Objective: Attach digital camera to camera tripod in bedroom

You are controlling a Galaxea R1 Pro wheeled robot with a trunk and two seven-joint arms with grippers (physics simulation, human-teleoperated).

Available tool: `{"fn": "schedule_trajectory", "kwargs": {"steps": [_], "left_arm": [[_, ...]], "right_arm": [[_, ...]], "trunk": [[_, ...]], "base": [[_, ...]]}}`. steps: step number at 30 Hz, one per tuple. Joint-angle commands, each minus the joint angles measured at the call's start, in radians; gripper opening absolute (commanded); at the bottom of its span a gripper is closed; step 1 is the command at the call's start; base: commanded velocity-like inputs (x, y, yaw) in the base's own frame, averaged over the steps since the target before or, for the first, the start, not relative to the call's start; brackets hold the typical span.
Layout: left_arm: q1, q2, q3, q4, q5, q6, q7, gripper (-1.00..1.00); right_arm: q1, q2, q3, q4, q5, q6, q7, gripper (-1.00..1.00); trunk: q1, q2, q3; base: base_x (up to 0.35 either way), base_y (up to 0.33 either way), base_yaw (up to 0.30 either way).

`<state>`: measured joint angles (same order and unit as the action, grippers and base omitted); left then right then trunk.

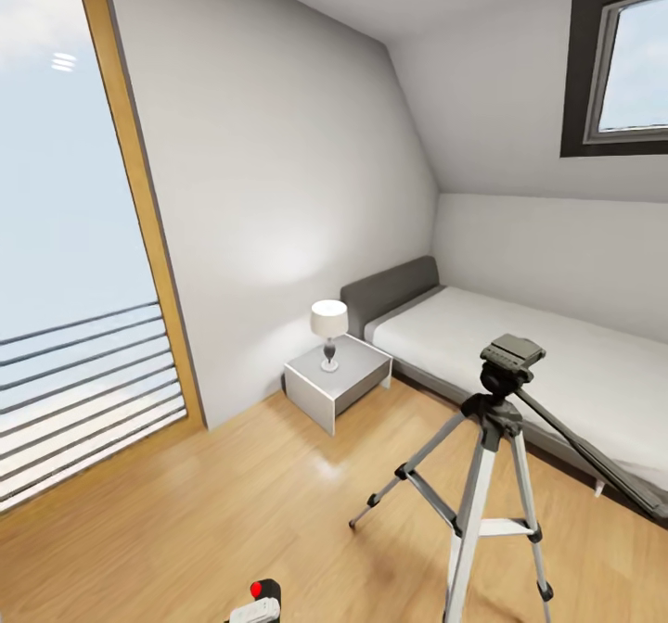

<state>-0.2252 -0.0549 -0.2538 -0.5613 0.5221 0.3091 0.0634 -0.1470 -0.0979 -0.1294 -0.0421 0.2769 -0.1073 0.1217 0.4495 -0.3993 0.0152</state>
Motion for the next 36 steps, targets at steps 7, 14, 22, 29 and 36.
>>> {"fn": "schedule_trajectory", "kwargs": {"steps": [7,14,22,29,36], "left_arm": [[0.0,0.001,-0.004,-0.002,0.01,0.004,0.006,-1.0],[0.0,0.001,-0.004,-0.002,0.01,0.004,0.006,-1.0],[0.0,0.001,-0.004,-0.002,0.01,0.004,0.007,-1.0],[0.0,0.001,-0.004,-0.002,0.01,0.004,0.007,-1.0],[0.0,0.001,-0.004,-0.002,0.01,0.004,0.007,-1.0]], "right_arm": [[0.0,0.0,-0.009,0.001,0.008,-0.003,0.004,1.0],[0.0,0.001,-0.009,0.001,0.008,-0.002,0.004,1.0],[0.0,0.001,-0.009,0.001,0.008,-0.002,0.004,1.0],[0.0,0.001,-0.009,0.001,0.008,-0.002,0.004,1.0],[0.0,0.001,-0.009,0.001,0.008,-0.002,0.004,1.0]], "trunk": [[0.0,-0.001,0.0],[0.0,-0.001,0.0],[0.0,-0.001,0.0],[0.0,-0.001,0.0],[0.0,-0.001,0.0]], "base": [[0.042,0.0,0.0],[0.008,0.0,-0.062],[0.001,0.0,-0.209],[0.0,0.0,-0.24],[0.0,0.0,-0.243]]}}
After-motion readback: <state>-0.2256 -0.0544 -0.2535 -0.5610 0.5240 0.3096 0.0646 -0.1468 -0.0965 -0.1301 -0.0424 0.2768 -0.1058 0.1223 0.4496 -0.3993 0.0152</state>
